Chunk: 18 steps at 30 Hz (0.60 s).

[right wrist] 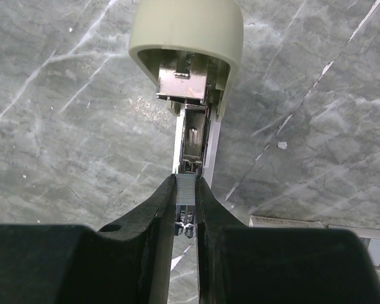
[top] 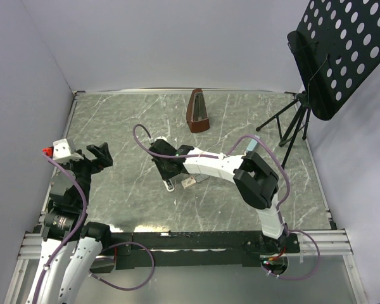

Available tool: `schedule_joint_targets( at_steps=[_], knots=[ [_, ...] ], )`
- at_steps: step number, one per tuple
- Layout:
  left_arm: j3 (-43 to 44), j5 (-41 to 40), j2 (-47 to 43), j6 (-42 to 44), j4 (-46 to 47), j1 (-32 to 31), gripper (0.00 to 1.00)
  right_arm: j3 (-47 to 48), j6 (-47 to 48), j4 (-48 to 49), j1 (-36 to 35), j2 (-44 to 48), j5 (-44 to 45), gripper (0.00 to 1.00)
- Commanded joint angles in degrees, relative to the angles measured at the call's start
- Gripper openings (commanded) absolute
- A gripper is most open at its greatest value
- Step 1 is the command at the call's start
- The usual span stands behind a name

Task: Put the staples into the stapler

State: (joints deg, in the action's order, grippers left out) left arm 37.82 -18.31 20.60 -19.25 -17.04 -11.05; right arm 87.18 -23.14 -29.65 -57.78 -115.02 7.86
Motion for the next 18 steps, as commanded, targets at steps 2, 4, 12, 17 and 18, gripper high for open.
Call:
schedule_joint_targets(
  at_steps=[2, 4, 12, 17, 18],
  knots=[
    [0.1, -0.1, -0.4, -0.4, 1.7, 0.4, 0.99, 2.9, -0.6, -0.7, -0.3, -2.3, -0.6, 0.11],
    [0.1, -0.1, -0.3, -0.4, 1.7, 0.3, 0.99, 3.3, -0.6, -0.8, -0.4, -2.3, -0.6, 0.11],
    [0.1, -0.1, -0.5, -0.4, 1.7, 0.3, 0.99, 2.8, -0.5, -0.9, -0.4, -2.0, 0.4, 0.11],
    [0.1, -0.1, -0.5, -0.4, 1.7, 0.3, 0.99, 2.3, -0.2, -0.7, -0.4, 0.0, 1.5, 0.11],
    [0.1, -0.1, -0.4, -0.4, 1.7, 0.3, 0.99, 2.3, -0.1, -0.6, -0.3, 0.2, 1.7, 0.11]
  ],
)
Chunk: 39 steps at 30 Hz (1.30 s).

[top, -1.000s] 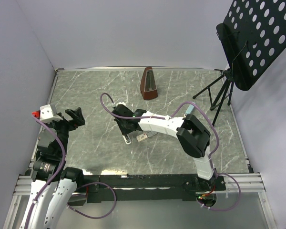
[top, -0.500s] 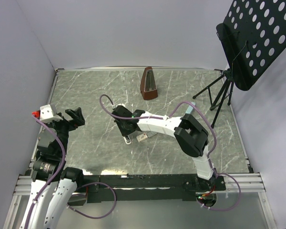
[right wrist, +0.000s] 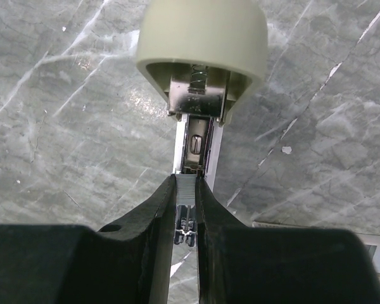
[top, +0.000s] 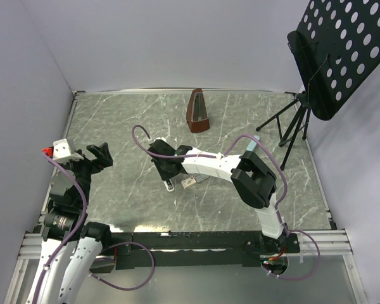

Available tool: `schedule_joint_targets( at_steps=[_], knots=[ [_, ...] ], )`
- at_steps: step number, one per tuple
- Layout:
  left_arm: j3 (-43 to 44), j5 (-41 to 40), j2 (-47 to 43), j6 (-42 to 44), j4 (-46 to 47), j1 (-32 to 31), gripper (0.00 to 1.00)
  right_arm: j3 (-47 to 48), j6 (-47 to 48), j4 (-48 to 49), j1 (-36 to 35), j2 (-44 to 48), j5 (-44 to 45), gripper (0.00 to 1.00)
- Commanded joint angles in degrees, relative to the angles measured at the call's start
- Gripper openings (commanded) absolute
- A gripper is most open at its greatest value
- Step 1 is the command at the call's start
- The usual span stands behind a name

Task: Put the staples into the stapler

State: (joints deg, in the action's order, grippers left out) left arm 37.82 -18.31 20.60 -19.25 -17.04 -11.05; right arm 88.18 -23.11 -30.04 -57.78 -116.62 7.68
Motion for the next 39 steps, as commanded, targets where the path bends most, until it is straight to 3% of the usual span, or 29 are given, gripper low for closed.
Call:
schedule_joint_targets(
  at_steps=[1, 25, 39],
  knots=[
    [0.1, -0.1, -0.5, -0.4, 1.7, 0.3, 0.99, 1.4, 0.1, -0.2, -0.4, 2.4, 2.1, 0.11],
    [0.0, 0.2, -0.3, -0.4, 1.8, 0.3, 0.99, 0.0, 1.2, 1.2, -0.5, 5.4, 1.9, 0.11],
    [0.0, 0.5, -0.1, -0.2, 1.9, 0.3, 0.99, 0.6, 1.9, -0.4, -0.5, 2.3, 1.5, 0.1]
  ],
)
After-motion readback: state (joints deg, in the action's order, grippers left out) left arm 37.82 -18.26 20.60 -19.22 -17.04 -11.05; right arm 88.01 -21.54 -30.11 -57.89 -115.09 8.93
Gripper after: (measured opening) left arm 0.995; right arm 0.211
